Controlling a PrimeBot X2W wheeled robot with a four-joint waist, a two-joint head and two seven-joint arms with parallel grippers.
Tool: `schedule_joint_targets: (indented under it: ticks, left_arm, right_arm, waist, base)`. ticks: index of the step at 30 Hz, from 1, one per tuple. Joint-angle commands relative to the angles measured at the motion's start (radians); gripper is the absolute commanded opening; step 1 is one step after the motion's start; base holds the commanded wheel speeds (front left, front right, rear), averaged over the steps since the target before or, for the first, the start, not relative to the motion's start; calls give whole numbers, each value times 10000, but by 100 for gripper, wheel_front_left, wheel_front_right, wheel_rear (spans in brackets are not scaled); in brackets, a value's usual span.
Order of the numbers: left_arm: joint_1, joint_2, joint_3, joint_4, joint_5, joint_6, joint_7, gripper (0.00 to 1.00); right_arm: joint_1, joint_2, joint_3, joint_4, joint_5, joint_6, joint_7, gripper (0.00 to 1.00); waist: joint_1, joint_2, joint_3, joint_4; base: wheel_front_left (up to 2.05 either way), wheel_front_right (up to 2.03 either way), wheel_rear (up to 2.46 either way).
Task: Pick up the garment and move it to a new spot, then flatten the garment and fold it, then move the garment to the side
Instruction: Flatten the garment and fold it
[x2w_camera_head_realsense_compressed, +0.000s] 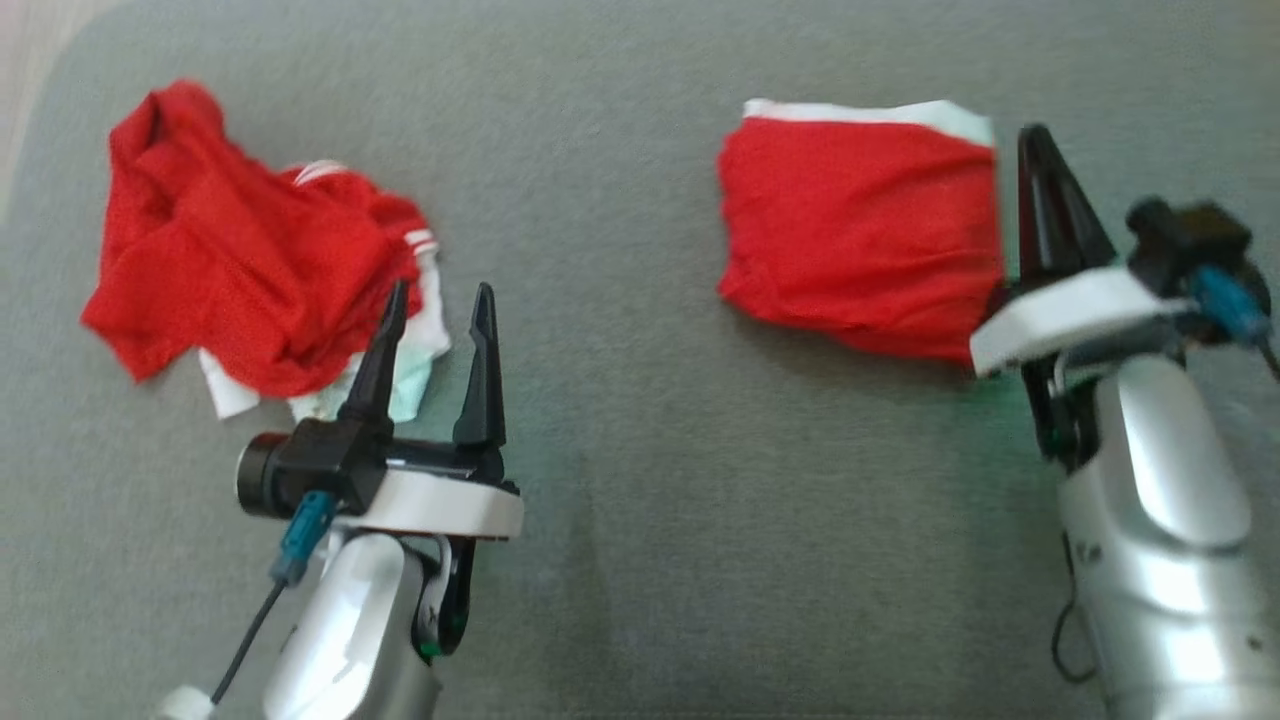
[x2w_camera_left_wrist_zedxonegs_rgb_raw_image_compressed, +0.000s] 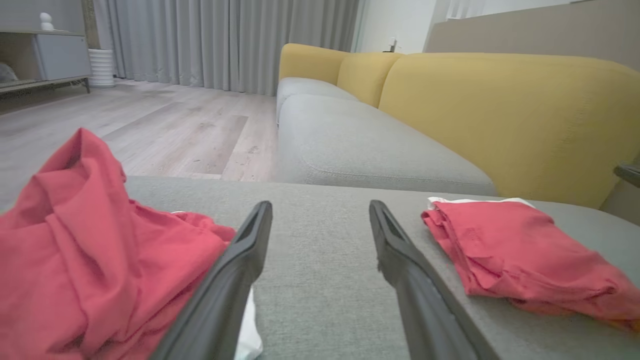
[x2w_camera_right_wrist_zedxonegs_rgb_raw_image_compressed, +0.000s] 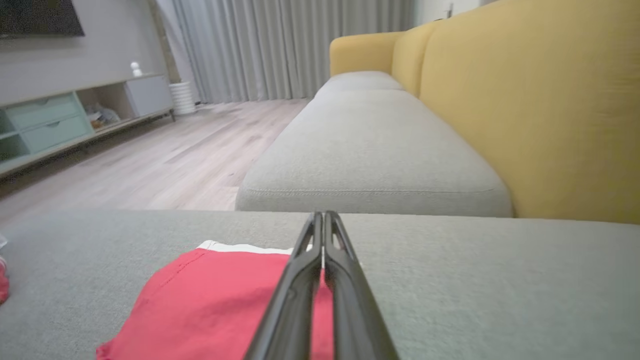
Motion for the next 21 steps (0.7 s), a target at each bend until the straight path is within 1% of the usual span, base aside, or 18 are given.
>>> schedule_joint_targets:
  ticks: [1, 7, 9, 12, 17, 20, 21]
  left_arm:
    - [-393, 53, 175, -229, -16, -5, -63, 100]
    - [-727, 48, -9, -226, -94, 22, -63, 100]
    - [-794, 48, -74, -217, -141, 32, -63, 100]
    - [-861, 47, -174, -187, -202, 55, -63, 100]
    - [-846, 46, -224, -80, -225, 119, -63, 100]
    - [-797, 46, -184, -63, -243, 142, -63, 100]
    - [-761, 46, -152, -79, -265, 158, -63, 100]
  right_arm:
    - [-398, -64, 134, -5, -165, -19, 143, 0]
    - [-1570, -215, -503, 1777, -639, -19, 425, 0]
    - [-1802, -283, -515, 2537, -844, -19, 701, 0]
    - [-2109, -386, -568, 3376, -998, -19, 699, 0]
    - [-2486, -268, -583, 3874, -924, -19, -311, 0]
    - [-2564, -149, -325, 3850, -810, -19, -612, 0]
    - [-2584, -49, 87, 3733, -601, -19, -789, 0]
  waist:
    - [-2, 0, 527, 507]
    - [-2, 0, 941, 955]
    - [-2, 0, 1004, 1060]
    - [-2, 0, 1014, 1173]
    - [-2, 0, 815, 1177]
    - [-2, 0, 691, 1123]
    - [-2, 0, 596, 1062]
  base:
    - [0, 0, 0]
    - [0, 0, 0]
    - [0, 0, 0]
    - [0, 0, 0]
    - [0, 0, 0]
    - [0, 0, 0]
    - [0, 0, 0]
